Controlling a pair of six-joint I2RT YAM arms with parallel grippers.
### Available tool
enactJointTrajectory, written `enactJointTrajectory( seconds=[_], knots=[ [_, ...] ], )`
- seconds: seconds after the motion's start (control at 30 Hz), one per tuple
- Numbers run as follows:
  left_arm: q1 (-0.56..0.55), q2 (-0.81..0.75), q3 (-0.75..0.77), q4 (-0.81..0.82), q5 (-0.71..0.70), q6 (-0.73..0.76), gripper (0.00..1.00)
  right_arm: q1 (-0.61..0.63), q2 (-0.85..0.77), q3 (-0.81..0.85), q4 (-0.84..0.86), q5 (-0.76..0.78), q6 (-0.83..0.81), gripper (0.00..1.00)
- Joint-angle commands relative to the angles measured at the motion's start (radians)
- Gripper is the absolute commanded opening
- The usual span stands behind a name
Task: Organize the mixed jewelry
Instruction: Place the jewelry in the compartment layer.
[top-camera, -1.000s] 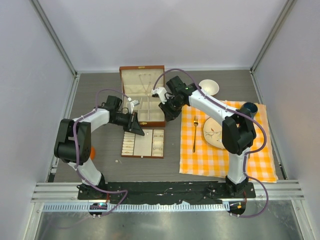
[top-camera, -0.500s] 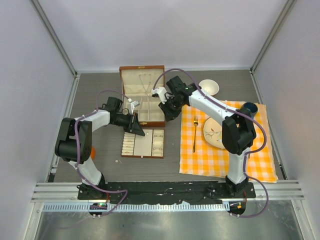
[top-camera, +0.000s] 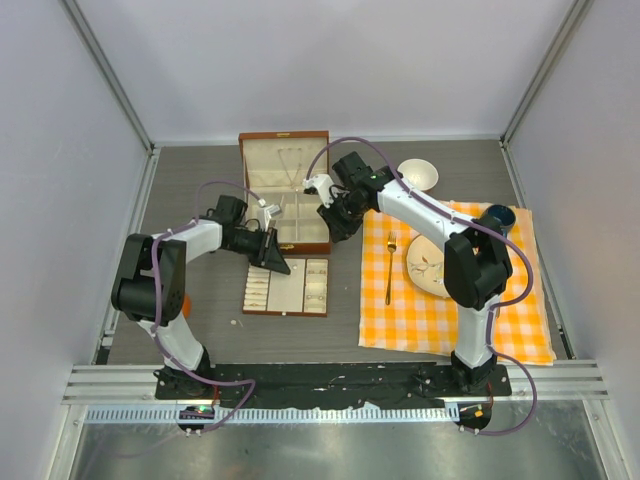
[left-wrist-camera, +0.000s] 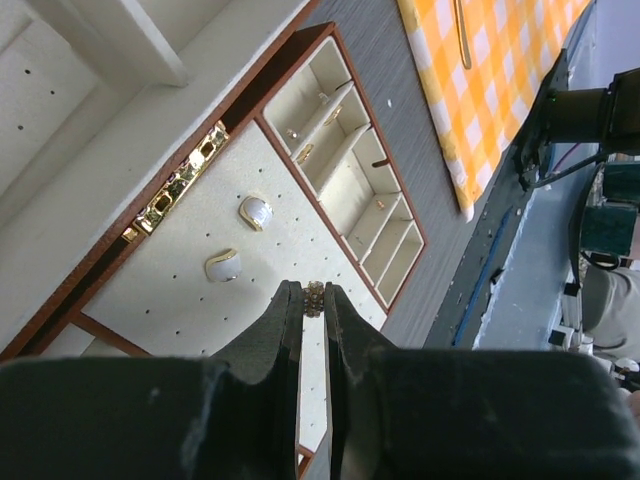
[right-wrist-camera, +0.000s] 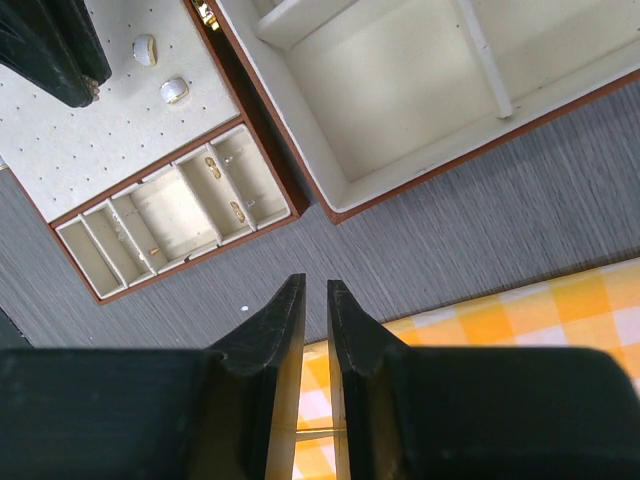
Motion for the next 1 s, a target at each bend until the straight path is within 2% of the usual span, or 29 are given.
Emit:
enactJointTrajectory(
  seconds=[0.0, 0.3, 0.97],
  knots=[
    [-0.005, -0.017, 0.027, -0.054, -0.026, 0.102, 0.0, 0.002, -0.037, -0.01, 0.034, -0.006, -0.008, 0.21],
    [-0.01, 0.02, 0.059, -0.119, -0.014, 0.154, 0.0, 0.002, -0.022, -0.003, 0.034, -0.003, -0.002, 0.21],
    [-0.04, 0.057, 0.079, -0.102, -0.009, 0.148, 0.0, 0.003, -0.022, -0.014, 0.036, -0.003, -0.004, 0.2]
  ],
)
